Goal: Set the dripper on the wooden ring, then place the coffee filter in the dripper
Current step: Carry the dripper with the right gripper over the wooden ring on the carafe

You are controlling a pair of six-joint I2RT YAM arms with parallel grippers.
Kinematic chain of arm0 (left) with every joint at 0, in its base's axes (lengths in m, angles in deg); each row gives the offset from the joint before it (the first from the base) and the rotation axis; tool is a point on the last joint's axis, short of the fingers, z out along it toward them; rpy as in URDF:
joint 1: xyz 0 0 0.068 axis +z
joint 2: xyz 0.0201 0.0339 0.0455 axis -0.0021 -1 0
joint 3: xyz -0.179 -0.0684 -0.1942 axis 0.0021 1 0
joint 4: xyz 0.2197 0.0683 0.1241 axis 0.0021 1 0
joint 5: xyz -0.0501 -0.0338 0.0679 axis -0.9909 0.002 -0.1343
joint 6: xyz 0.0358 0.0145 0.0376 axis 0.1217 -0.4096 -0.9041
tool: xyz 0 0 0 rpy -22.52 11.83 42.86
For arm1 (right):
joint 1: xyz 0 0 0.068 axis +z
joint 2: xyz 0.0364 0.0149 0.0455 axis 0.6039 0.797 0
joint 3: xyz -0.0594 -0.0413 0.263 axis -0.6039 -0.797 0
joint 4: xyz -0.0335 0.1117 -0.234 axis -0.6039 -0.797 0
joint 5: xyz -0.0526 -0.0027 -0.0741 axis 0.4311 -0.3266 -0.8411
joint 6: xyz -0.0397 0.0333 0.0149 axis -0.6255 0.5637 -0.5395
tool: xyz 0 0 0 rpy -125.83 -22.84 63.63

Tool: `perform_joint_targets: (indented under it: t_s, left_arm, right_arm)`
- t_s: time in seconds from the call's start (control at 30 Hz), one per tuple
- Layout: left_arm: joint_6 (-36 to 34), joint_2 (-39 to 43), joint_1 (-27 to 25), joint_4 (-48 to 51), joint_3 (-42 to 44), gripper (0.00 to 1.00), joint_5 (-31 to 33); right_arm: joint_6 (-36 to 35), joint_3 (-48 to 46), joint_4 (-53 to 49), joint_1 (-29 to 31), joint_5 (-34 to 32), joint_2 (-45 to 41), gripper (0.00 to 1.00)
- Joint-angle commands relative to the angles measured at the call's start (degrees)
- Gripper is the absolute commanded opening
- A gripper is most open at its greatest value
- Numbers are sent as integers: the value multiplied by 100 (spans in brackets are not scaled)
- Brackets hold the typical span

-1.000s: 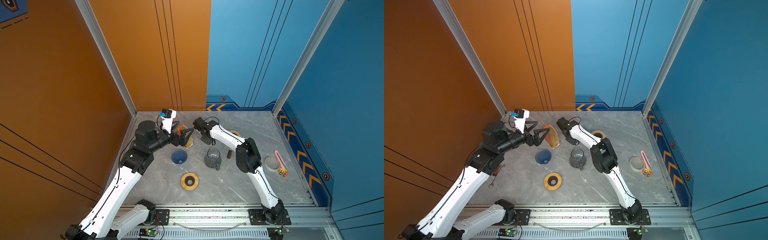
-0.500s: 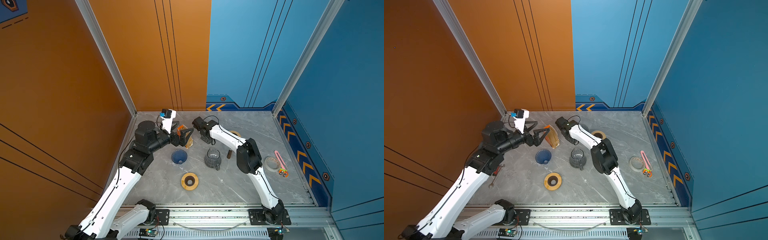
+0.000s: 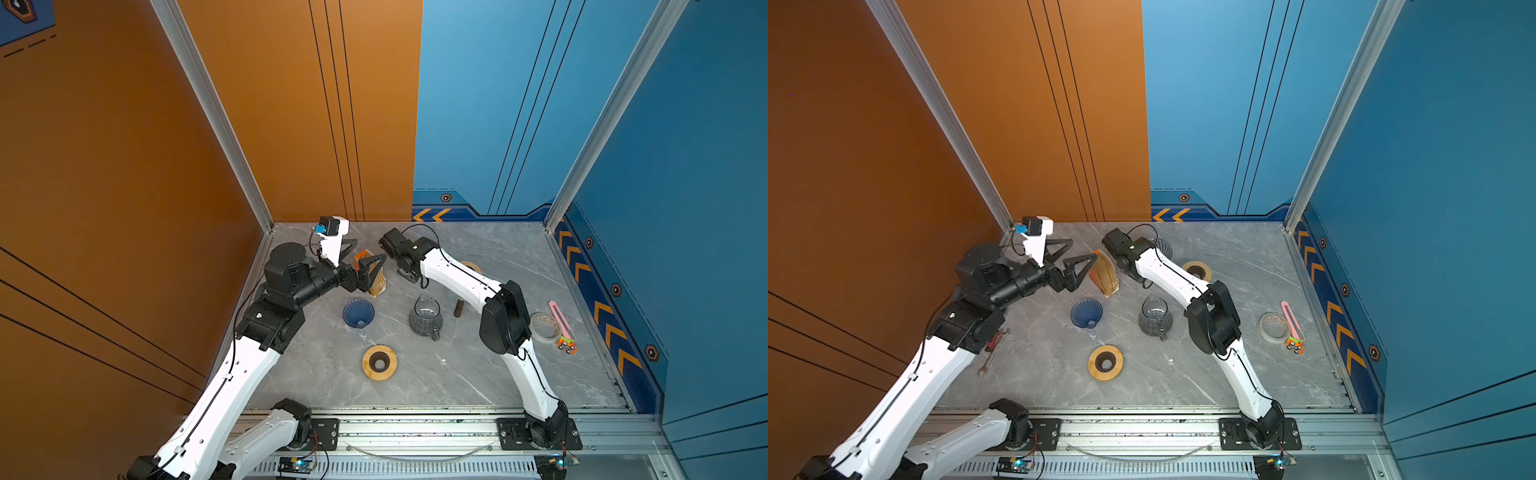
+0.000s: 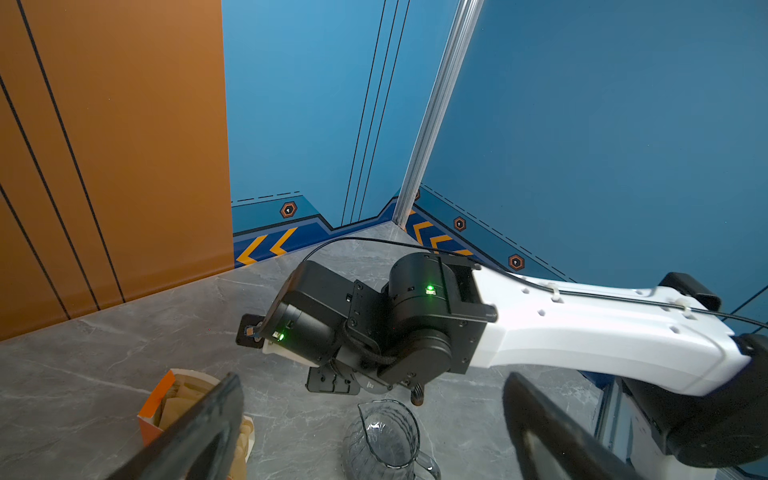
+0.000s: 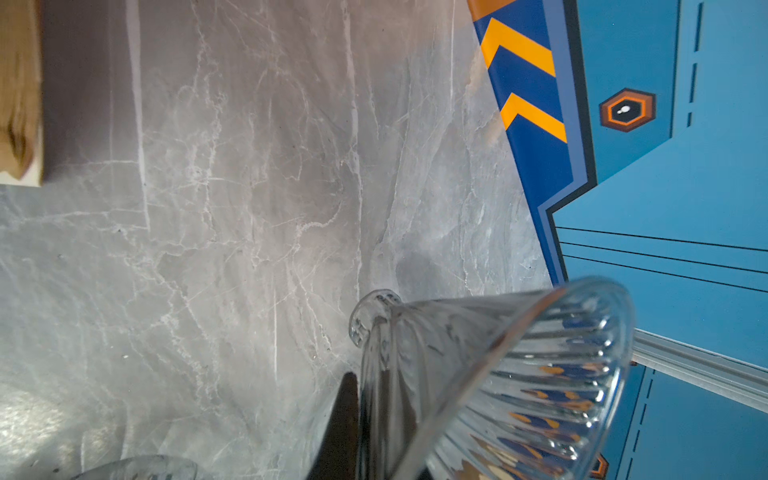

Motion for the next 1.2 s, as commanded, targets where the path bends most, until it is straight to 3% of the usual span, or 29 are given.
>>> perform_joint_targets:
  t_s: [0.0, 0.53, 1.17]
  left_arm:
    - [65, 95, 47, -143, 96, 98, -86]
    - [153, 142, 137, -257, 152, 98, -129]
    - [272, 104, 196, -331, 147, 98, -261]
  right_arm:
    - [-83, 137, -30, -3, -315, -341, 7]
    - [-33, -24, -148, 8, -499, -770, 7]
    - [281, -834, -482, -15, -662, -1764, 7]
